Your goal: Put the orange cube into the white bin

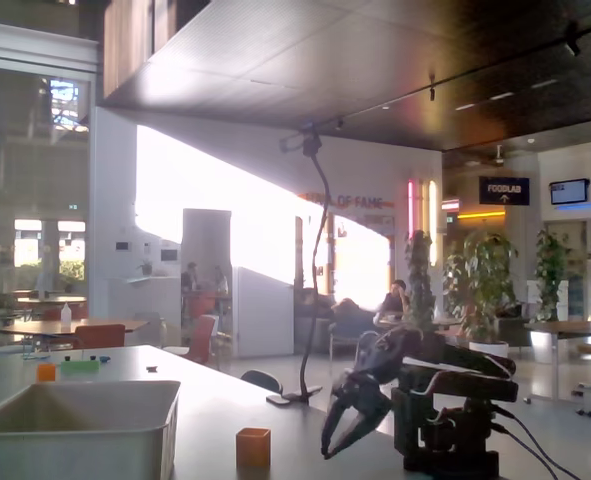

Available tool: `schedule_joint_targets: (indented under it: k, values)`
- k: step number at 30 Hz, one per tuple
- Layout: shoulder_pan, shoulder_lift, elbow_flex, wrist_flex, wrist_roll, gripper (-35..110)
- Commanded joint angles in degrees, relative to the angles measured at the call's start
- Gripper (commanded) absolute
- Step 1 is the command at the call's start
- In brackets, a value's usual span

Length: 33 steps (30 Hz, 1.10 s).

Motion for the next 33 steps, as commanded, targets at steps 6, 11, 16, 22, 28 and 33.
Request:
schedule_joint_targets:
  k: [6, 11, 16, 22, 28, 33]
  values:
    - [7.82, 1.32, -9.84, -22.50, -0.35, -3]
    - [20.13, 1.14, -10.63, -29.62, -3.78, -3]
    - [21.71, -0.09, -13.18, -31.11, -10.55, -3]
    - [21.80, -13.01, -30.06, -33.84, -12.92, -3]
    - [22.24, -38.67, -55.20, -31.55, -12.74, -3]
    - [22.24, -61.79, -72.33, -15.64, -12.13, -3]
